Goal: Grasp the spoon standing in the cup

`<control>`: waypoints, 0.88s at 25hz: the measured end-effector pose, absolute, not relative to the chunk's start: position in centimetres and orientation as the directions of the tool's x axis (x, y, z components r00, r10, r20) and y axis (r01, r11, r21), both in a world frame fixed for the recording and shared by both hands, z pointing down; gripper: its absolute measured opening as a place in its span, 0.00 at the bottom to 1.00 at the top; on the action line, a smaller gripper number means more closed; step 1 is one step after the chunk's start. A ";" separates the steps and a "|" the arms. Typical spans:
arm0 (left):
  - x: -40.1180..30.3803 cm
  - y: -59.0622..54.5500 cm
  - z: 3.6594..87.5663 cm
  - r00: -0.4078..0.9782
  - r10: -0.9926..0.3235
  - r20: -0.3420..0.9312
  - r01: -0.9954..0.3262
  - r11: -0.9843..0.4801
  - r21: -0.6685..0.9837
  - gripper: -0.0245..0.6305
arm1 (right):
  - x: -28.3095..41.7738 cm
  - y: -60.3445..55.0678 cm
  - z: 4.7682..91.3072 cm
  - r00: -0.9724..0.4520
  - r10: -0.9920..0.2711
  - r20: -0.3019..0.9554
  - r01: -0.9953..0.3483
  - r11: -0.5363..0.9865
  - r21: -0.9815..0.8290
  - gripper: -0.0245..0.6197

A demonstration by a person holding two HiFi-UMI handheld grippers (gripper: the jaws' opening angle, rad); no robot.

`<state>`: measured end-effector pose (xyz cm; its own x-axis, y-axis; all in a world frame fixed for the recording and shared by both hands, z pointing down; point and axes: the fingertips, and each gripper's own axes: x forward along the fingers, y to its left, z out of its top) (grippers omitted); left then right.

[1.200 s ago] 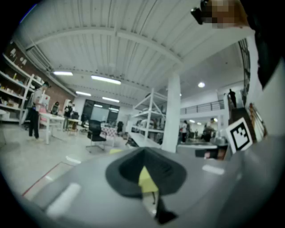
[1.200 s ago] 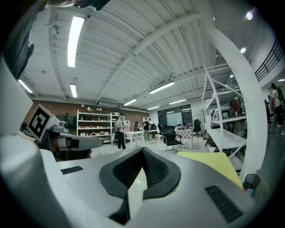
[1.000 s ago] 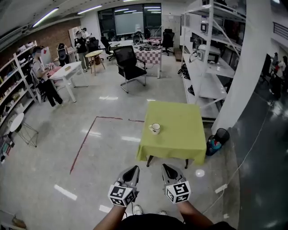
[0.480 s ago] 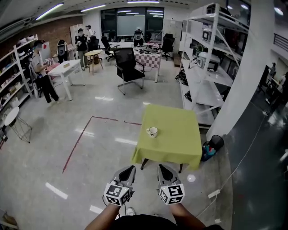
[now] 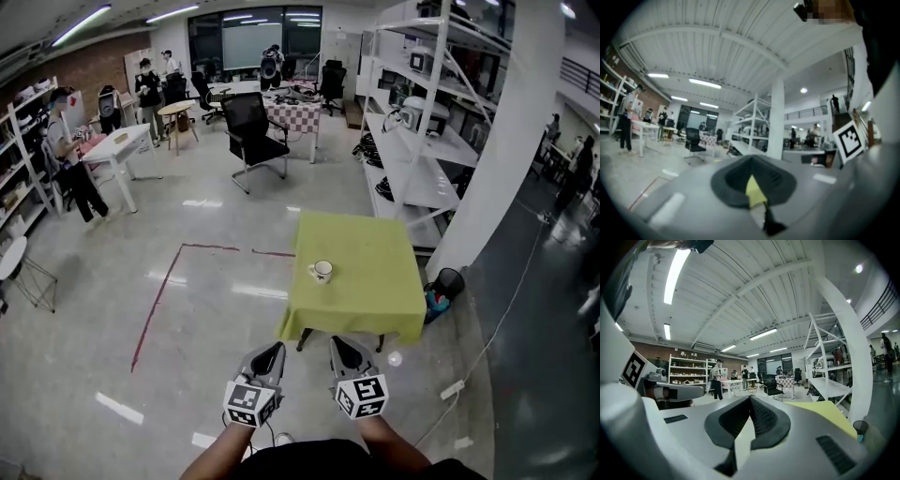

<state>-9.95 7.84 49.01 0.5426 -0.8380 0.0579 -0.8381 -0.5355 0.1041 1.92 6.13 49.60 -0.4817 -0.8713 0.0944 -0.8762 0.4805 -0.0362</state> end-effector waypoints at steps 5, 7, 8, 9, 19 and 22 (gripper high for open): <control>-10.3 7.4 49.7 0.581 -0.812 0.060 -0.812 -0.573 0.111 0.05 | 0.6 6.4 50.3 -0.461 -0.880 0.118 -0.887 0.460 -0.037 0.05; -10.5 7.1 49.7 0.590 -0.806 0.055 -0.806 -0.582 0.110 0.05 | 0.1 6.3 50.5 -0.462 -0.878 0.127 -0.887 0.462 -0.031 0.05; -10.6 6.9 49.7 0.594 -0.803 0.052 -0.803 -0.586 0.109 0.05 | -0.1 6.2 50.5 -0.462 -0.877 0.131 -0.886 0.463 -0.028 0.05; -10.6 6.7 49.6 0.597 -0.801 0.050 -0.800 -0.590 0.109 0.05 | -0.3 5.9 50.5 -0.464 -0.876 0.134 -0.885 0.465 -0.025 0.05; -10.7 3.4 50.7 0.594 -0.802 0.063 -0.802 -0.585 0.121 0.05 | -0.8 2.5 50.7 -0.485 -0.865 0.130 -0.874 0.485 -0.035 0.05; -11.2 1.9 50.3 0.578 -0.814 0.058 -0.813 -0.568 0.125 0.05 | -0.5 1.3 50.3 -0.488 -0.864 0.124 -0.872 0.488 -0.038 0.05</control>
<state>-11.19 1.90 50.32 0.5778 -0.8141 0.0578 -0.8133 -0.5684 0.1246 -0.51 1.27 50.34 -0.4882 -0.8638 0.1240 -0.8723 0.4876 -0.0377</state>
